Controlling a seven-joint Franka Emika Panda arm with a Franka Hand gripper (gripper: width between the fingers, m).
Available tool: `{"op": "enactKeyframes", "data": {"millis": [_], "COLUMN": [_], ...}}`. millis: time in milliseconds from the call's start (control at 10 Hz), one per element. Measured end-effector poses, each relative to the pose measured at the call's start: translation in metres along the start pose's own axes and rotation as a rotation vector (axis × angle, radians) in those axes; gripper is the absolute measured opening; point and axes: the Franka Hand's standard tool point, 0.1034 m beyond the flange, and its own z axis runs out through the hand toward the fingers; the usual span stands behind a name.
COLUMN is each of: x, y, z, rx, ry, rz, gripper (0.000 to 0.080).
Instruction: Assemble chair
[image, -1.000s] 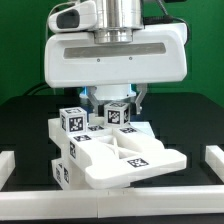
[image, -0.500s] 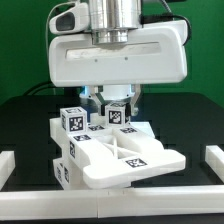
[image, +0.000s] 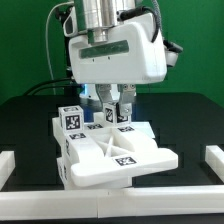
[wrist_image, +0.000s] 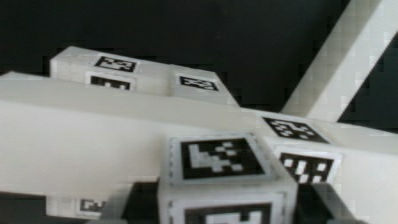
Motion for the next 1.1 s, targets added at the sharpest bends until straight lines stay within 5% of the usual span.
{"op": "enactKeyframes", "data": {"millis": [300,500,900,1000,1100], "x": [-0.0006,0.0076,0.0069,0.0068,0.0068], "y": [-0.0004,0.0034,0.0026,0.0026,0.0026], "z": [0.0002,-0.0001,0.0005,0.0007,0.0007], "rx": [0.003,0.041,0.056,0.055,0.055], "ry": [-0.004,-0.031,-0.054,-0.054,-0.054], "rz": [0.183,0.449,0.627,0.627,0.627], "gripper": [0.0284,0.0284,0.0284,0.044,0.044]}}
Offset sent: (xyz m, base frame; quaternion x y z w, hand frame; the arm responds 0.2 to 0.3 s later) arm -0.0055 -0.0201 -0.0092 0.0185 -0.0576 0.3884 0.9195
